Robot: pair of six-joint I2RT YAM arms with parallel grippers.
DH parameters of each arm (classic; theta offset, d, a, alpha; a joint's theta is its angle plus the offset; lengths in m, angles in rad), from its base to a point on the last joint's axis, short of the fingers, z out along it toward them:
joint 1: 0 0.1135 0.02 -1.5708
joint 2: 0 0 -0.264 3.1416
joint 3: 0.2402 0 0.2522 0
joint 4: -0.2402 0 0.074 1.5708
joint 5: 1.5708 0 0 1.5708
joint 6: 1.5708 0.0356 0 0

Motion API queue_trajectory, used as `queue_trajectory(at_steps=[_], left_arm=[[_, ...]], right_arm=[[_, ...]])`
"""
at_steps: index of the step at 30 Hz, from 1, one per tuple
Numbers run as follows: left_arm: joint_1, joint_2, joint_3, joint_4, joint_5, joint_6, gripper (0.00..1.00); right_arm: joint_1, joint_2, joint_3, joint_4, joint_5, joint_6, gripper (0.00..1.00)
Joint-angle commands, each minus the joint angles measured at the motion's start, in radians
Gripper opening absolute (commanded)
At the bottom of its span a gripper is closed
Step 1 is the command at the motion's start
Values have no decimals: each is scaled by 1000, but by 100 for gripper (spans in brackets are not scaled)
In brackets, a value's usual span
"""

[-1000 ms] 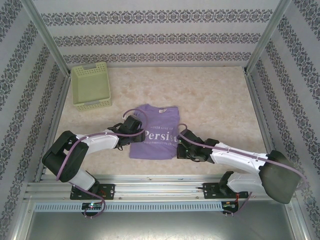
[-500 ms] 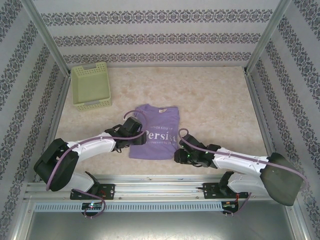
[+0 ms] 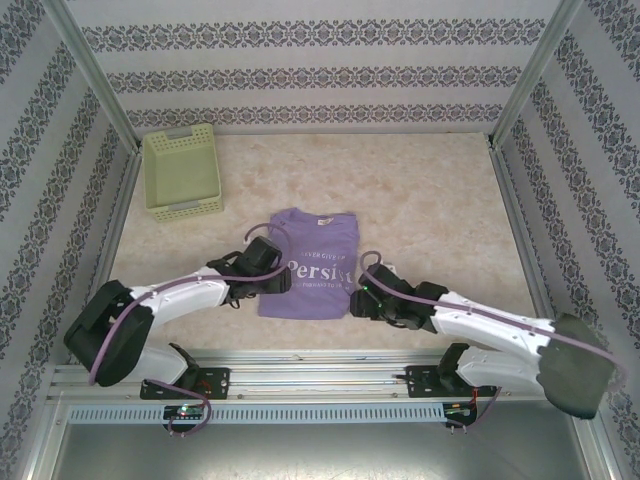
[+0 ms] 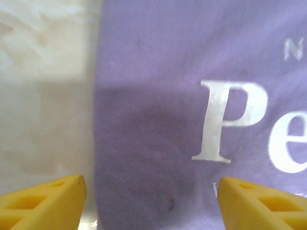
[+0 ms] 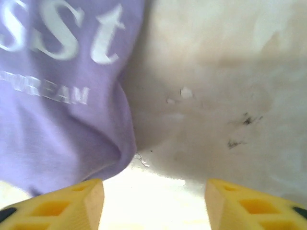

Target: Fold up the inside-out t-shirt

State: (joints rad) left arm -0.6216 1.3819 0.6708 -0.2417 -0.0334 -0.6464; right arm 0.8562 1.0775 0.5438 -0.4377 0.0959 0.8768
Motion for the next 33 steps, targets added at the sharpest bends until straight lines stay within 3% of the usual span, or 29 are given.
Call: queue_trajectory(at_steps=[1, 5, 10, 19, 27, 33], left_arm=[[74, -29, 82, -53, 13, 42, 76], [155, 106, 224, -96, 32, 72, 81], [236, 287, 374, -89, 42, 82, 85], [268, 502, 555, -25, 141, 102, 84], [269, 644, 643, -24, 170, 120, 75], [270, 687, 649, 30, 255, 105, 54]], right_arm=[[-114, -49, 66, -49, 8, -87, 65], [-308, 24, 152, 29, -114, -154, 75], [-425, 242, 330, 67, -195, -220, 81], [-418, 604, 552, 108, -228, -233, 83], [-382, 830, 685, 84, -218, -234, 80], [-370, 950, 772, 83, -265, -240, 56]])
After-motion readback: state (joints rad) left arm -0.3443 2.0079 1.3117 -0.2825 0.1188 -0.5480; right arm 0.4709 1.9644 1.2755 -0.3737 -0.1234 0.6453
